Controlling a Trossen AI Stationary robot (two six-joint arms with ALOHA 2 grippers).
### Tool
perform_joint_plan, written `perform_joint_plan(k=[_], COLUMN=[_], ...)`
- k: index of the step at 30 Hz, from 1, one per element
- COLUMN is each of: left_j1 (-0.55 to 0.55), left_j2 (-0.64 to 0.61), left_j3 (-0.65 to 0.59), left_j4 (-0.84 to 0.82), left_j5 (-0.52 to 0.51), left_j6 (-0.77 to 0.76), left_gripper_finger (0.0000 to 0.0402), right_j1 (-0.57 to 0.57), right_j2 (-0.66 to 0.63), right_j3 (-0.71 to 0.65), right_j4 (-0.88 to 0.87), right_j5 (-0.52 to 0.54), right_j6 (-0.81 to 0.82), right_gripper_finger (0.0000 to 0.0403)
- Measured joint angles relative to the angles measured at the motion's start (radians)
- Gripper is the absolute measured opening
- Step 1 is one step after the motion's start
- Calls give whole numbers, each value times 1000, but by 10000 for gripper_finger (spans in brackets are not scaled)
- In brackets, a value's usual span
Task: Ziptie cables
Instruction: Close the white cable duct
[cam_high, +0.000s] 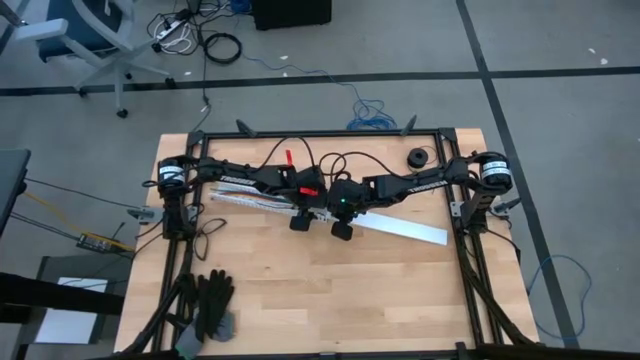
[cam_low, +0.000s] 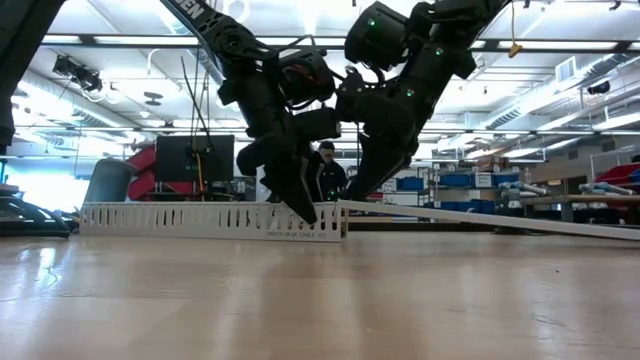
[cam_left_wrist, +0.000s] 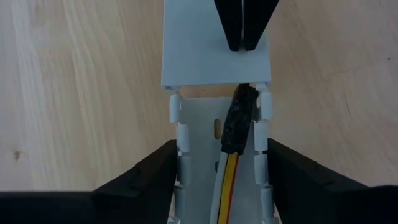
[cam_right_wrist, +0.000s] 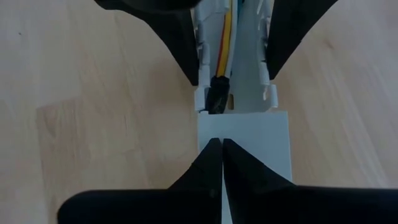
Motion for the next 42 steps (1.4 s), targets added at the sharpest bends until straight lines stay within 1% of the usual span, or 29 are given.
perform_joint_plan(k=[2,6,9,12,15,32,37,42], left_j1=[0,0,0,0,0,3,3,3], left_j2=[0,0,0,0,0,0,0,0], left_j3=[0,-1,-1,-1,-2,-2,-2,-2], left_j4=[0,1,0,1,0,-14,-15,-16], left_j5=[1,3,3,11,18,2,-2,-7], left_j6=[0,2,2,2,3,12,12,5], left_gripper_finger=[202,202,202,202,202,203,215,242], right_j1=[-2,-4,-13,-14,-20,-19,-19,-19], right_j2=[0,0,0,0,0,0,0,0], right_j3=[0,0,0,0,0,0,0,0], right_j4=[3,2,3,3,9,9,9,9], right_j5=[-20,-21,-64,-48,-96,-89,-89,-89], right_j6=[-1,-15,-23,-21,-26,-26,-26,-24], right_gripper_finger=[0,0,0,0,0,0,0,0])
